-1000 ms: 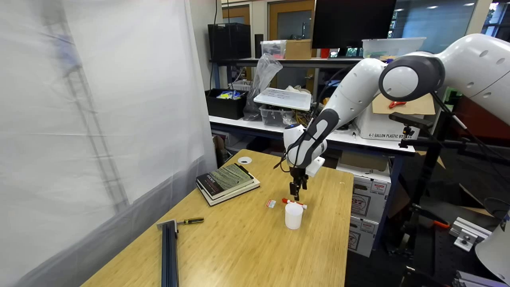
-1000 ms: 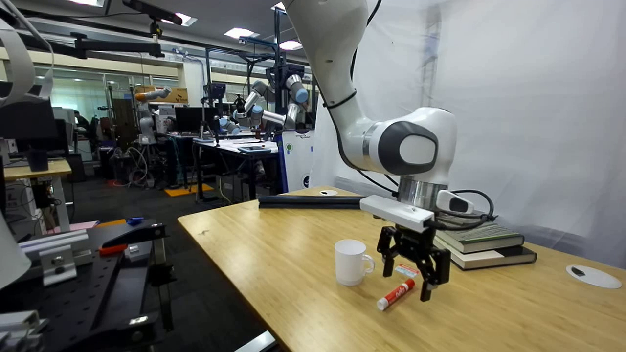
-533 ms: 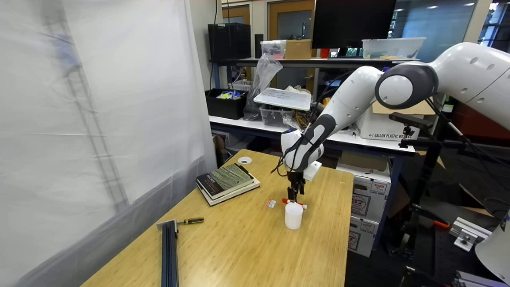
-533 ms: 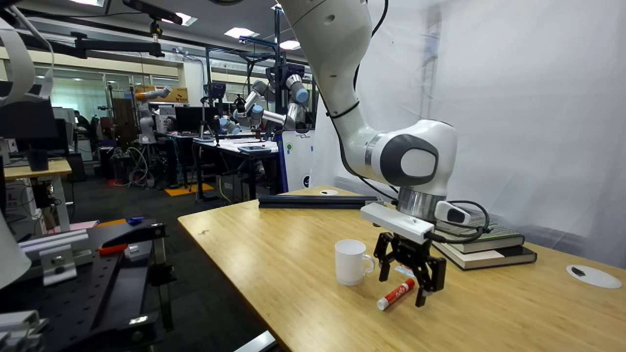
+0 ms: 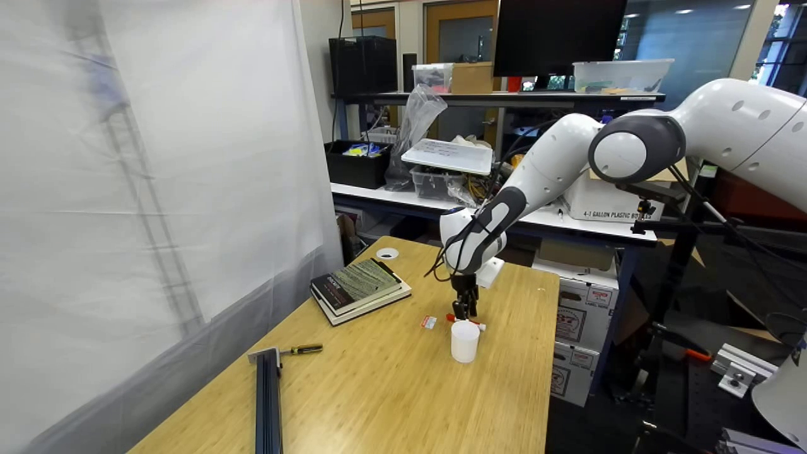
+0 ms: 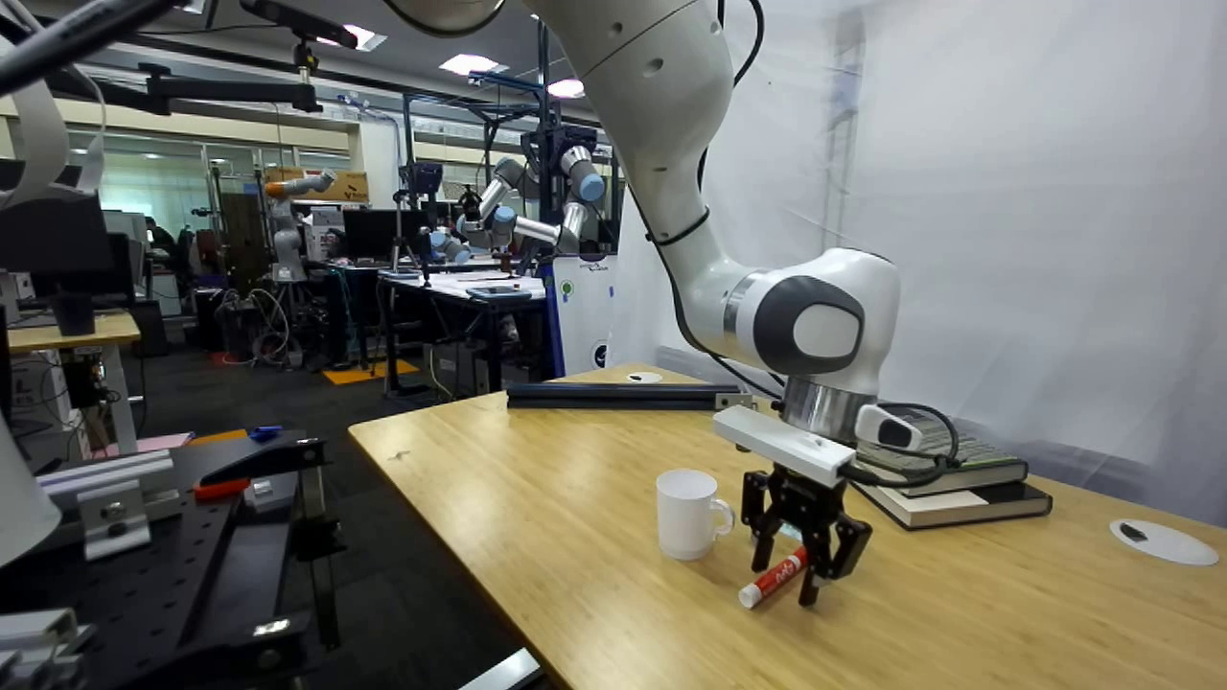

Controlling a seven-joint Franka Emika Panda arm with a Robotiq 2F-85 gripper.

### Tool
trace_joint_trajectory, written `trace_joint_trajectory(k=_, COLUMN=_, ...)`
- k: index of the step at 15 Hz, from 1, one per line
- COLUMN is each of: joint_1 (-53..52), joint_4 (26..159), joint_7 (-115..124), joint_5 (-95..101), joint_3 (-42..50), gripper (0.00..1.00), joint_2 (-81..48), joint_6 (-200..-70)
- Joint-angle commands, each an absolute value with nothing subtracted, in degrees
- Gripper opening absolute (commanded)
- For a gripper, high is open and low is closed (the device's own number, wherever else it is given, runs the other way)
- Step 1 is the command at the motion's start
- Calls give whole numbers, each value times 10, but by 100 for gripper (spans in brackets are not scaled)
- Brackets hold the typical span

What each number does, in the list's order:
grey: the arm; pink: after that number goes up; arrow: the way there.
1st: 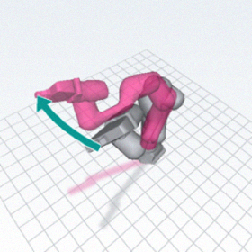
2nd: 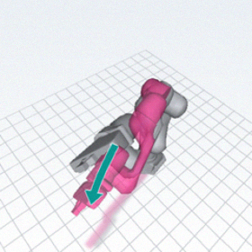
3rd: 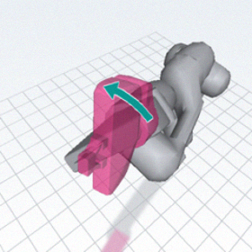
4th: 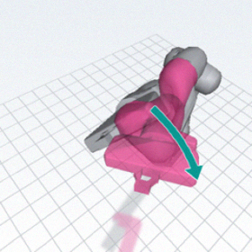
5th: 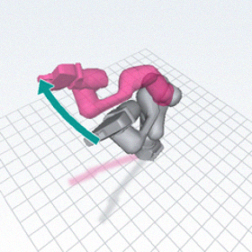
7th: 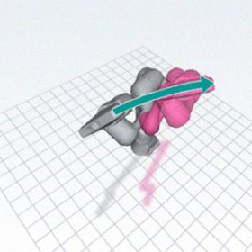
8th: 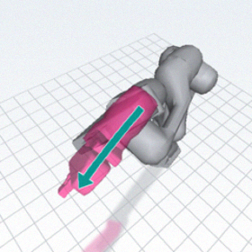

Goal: Put the marker into the mug.

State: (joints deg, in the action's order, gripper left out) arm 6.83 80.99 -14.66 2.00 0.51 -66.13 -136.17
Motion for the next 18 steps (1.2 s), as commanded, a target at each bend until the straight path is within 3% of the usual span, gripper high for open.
trace_joint_trajectory(k=1, joint_1=75, joint_4=775, joint_7=-158, joint_5=27, joint_3=-2, gripper=32, joint_2=-677, joint_6=-1330)
trace_joint_trajectory(k=5, joint_1=75, joint_4=761, joint_7=-158, joint_5=28, joint_3=0, gripper=4, joint_2=-683, joint_6=-1319)
trace_joint_trajectory(k=6, joint_1=75, joint_4=757, joint_7=-158, joint_5=27, joint_3=-1, gripper=2, joint_2=-685, joint_6=-1317)
trace_joint_trajectory(k=18, joint_1=68, joint_4=772, joint_7=-143, joint_5=29, joint_3=7, gripper=5, joint_2=-647, joint_6=-1330)
